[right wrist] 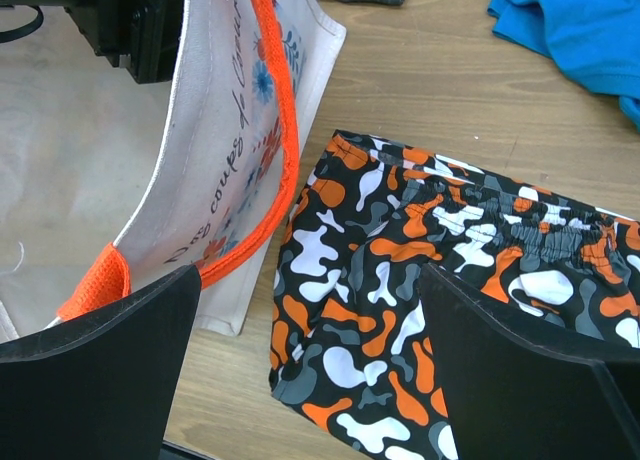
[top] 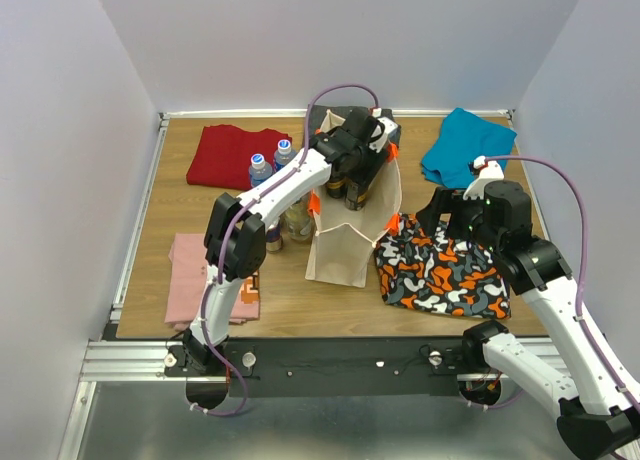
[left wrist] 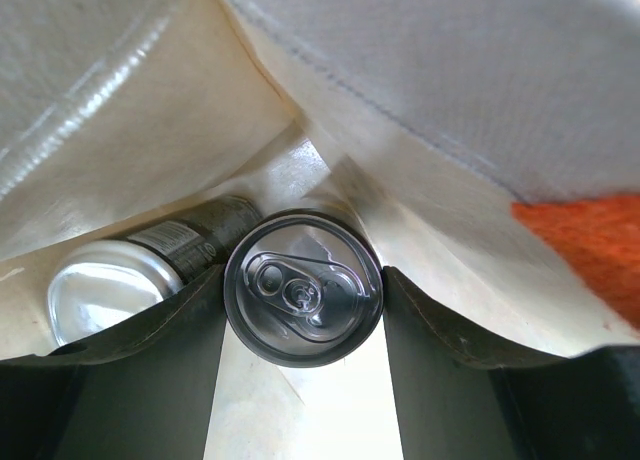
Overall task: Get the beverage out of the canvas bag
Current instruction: Take out the drink from the canvas bag.
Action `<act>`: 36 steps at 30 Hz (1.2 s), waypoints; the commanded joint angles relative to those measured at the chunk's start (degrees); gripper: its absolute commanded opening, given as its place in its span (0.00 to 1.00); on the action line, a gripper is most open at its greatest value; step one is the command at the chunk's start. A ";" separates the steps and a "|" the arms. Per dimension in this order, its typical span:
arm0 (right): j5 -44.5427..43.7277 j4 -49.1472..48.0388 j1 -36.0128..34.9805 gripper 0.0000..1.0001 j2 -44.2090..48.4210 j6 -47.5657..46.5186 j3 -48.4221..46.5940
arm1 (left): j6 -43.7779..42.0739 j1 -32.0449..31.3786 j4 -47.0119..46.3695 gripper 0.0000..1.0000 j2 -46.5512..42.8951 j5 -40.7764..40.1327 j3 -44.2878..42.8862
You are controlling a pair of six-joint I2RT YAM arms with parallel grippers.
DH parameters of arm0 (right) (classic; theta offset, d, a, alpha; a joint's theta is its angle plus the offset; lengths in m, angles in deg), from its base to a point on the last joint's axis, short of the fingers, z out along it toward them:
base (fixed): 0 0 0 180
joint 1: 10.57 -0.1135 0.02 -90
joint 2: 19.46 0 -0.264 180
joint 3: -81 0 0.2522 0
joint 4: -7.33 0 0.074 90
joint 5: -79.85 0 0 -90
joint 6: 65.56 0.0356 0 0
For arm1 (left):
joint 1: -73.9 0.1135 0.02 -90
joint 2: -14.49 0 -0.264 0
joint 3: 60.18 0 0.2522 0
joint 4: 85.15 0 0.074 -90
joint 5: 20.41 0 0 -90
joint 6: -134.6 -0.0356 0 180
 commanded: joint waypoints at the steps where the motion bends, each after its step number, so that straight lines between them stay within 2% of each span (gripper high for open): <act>1: -0.39 -1.65 0.02 0.98 0.62 0.10 0.85 | -0.68 -0.56 -0.90 0.00 -5.07 -1.93 -3.26; 19: -0.47 -1.65 -0.07 0.99 0.18 0.10 0.94 | -1.21 -1.87 1.56 0.00 -8.59 -2.63 -4.32; 36: -0.74 -1.82 0.02 0.99 0.62 0.19 0.94 | 0.81 -2.93 9.21 0.00 -13.42 -0.17 -4.93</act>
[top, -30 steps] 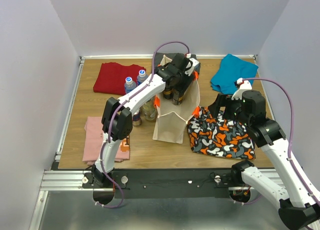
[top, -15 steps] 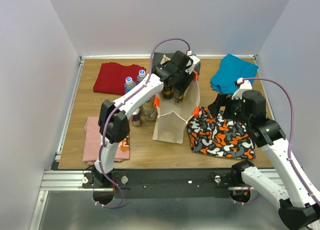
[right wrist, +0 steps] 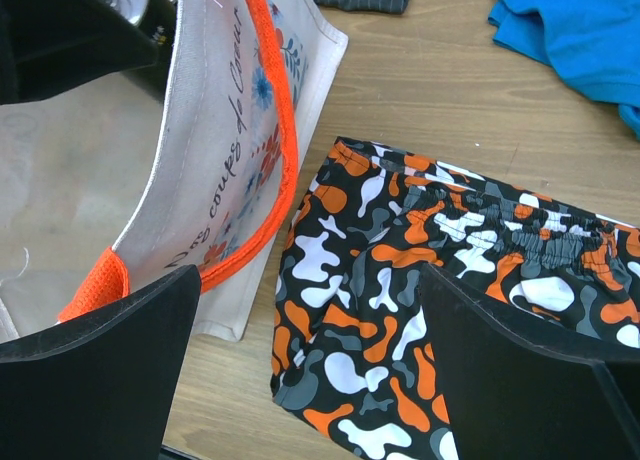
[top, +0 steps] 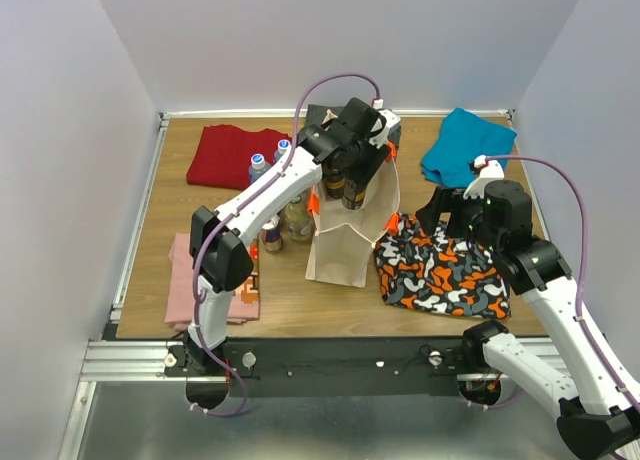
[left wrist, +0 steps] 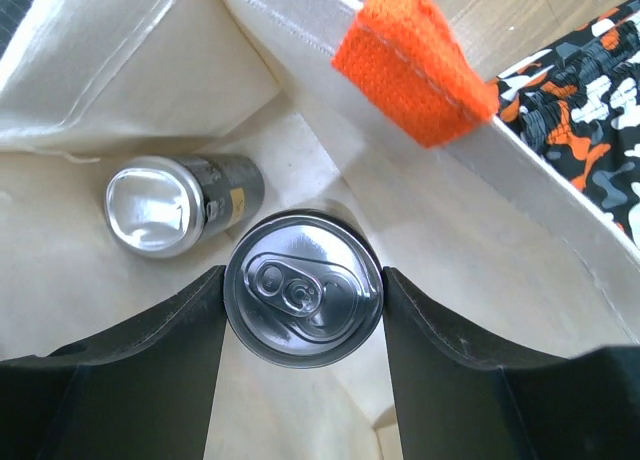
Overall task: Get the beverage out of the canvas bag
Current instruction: Take out the drink from the canvas bag.
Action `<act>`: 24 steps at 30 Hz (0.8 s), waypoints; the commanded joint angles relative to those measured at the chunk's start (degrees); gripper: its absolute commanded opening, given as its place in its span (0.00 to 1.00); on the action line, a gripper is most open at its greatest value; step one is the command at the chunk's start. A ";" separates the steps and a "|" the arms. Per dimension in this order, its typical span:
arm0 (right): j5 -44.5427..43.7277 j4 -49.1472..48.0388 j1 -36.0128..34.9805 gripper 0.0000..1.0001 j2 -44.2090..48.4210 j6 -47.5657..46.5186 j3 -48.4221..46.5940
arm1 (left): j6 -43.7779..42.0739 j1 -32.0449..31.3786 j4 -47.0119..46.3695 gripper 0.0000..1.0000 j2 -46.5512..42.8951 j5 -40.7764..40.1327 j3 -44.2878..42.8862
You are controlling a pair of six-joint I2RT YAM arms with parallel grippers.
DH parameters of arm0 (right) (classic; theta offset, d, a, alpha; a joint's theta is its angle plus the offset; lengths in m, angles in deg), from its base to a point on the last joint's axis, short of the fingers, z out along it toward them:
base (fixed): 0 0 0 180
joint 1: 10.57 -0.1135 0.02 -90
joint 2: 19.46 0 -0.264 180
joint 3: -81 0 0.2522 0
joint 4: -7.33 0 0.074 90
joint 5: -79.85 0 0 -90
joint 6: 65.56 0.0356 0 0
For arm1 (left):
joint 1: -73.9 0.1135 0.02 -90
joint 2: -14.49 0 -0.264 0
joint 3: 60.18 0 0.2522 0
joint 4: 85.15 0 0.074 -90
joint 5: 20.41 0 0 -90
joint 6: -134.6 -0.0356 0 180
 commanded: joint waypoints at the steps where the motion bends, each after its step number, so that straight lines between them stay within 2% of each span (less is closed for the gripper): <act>1: -0.74 -0.88 -0.09 0.99 0.71 0.17 0.94 | 0.96 -0.48 -0.39 0.00 -6.67 1.84 -1.68; 24: -1.97 -0.97 -0.01 0.99 2.21 0.78 1.29 | 3.78 -2.94 1.99 0.00 -15.11 3.69 1.40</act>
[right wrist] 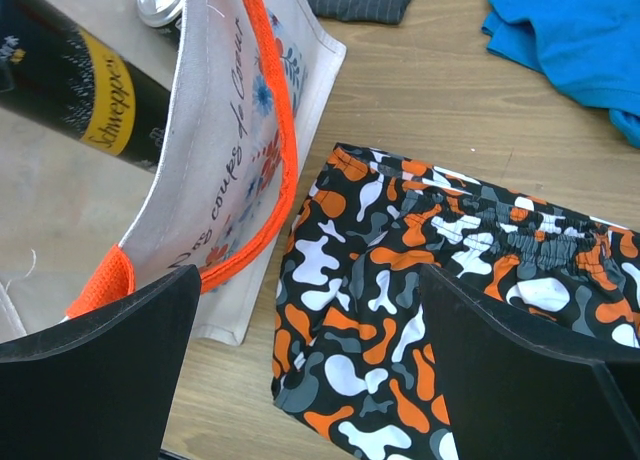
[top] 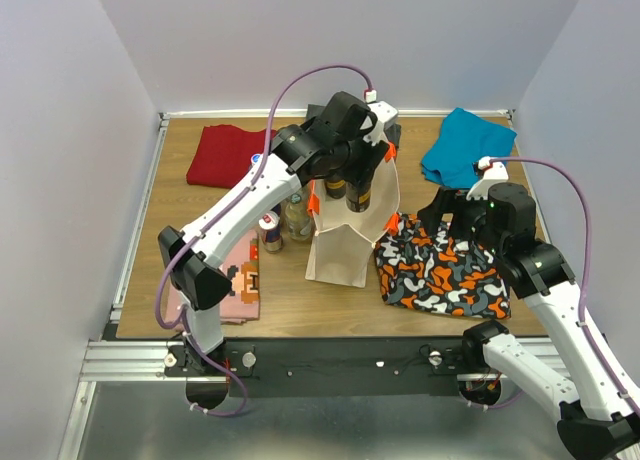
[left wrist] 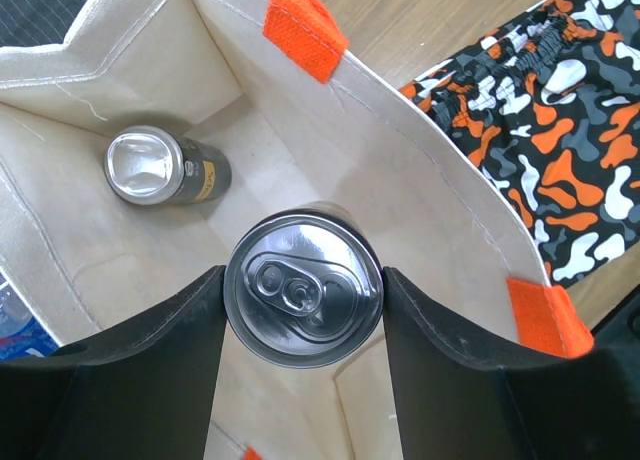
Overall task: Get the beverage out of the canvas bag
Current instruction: Take out the drink from the canvas bag.
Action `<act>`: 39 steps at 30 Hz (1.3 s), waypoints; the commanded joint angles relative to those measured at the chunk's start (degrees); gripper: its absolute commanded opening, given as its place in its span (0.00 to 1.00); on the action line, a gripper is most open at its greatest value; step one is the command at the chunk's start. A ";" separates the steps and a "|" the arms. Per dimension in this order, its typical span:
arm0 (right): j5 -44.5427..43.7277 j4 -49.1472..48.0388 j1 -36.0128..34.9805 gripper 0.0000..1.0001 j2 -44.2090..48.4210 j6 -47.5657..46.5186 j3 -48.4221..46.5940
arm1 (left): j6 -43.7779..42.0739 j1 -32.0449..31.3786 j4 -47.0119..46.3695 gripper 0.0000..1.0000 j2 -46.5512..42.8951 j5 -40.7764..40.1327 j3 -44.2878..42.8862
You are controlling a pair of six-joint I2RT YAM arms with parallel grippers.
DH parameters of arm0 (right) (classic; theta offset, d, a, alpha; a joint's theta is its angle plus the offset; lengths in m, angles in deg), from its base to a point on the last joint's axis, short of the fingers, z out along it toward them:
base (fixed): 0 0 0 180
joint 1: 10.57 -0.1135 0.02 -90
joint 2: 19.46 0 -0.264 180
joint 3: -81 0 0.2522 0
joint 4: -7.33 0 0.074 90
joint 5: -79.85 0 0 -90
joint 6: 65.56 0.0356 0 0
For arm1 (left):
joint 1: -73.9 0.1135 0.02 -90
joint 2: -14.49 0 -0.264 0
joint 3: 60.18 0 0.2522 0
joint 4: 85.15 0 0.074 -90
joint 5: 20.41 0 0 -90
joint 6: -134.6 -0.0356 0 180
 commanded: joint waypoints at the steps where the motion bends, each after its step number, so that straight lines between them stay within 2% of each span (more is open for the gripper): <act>1: -1.51 -1.04 -0.07 0.99 0.78 0.54 1.20 | 0.96 -0.67 -1.88 0.00 -5.32 0.87 0.31; 39: -4.41 -0.25 -0.07 0.99 -0.01 1.59 0.94 | 5.26 -1.37 0.49 0.00 -23.69 -4.23 1.36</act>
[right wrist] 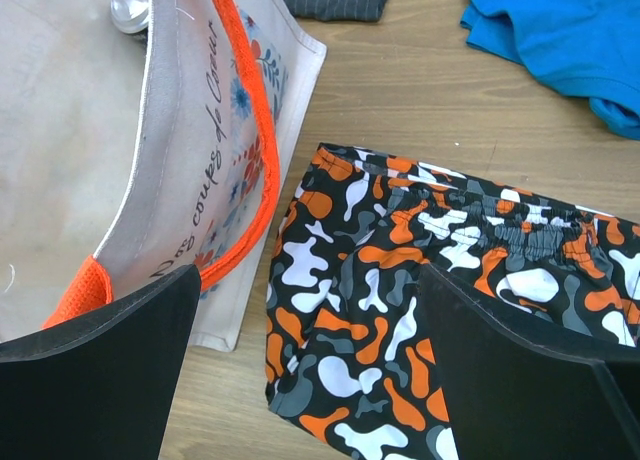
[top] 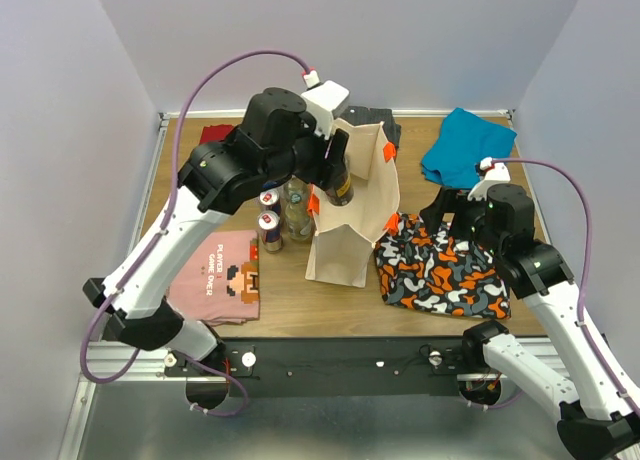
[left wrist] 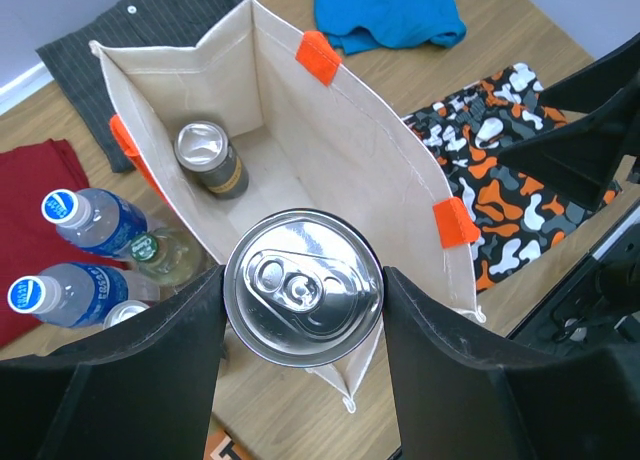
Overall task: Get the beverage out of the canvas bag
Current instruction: Take out the drink from the canvas bag, then place the drink at the center of the board.
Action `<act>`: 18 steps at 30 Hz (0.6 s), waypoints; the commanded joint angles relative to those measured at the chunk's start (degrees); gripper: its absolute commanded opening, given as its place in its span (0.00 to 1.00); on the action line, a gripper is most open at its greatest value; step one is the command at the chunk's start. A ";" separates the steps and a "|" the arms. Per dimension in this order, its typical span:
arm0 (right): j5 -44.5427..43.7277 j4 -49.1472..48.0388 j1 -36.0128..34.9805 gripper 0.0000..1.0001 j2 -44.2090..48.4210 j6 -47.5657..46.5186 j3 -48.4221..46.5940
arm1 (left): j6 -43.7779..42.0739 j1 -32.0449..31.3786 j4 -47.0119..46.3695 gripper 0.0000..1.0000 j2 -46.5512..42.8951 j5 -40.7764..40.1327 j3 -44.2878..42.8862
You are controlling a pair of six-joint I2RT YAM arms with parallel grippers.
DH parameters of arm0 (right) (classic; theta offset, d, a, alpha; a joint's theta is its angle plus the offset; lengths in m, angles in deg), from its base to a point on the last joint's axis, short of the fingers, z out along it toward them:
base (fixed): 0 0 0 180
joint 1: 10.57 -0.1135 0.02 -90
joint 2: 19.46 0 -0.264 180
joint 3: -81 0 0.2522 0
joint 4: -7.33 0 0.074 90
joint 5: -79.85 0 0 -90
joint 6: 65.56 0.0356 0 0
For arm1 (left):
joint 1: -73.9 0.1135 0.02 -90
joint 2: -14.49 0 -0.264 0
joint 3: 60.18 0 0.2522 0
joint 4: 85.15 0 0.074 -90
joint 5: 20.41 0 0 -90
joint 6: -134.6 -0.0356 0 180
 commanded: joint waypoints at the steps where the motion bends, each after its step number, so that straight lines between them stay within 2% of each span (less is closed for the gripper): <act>1: -1.63 -0.20 -0.09 0.99 -0.16 0.63 0.28 | 1.42 -0.30 -3.20 0.00 -5.02 -2.11 -1.28; 18: -1.81 -0.11 -0.09 0.99 -0.95 0.63 0.19 | 1.77 -0.30 -1.18 0.00 -14.34 -14.06 3.98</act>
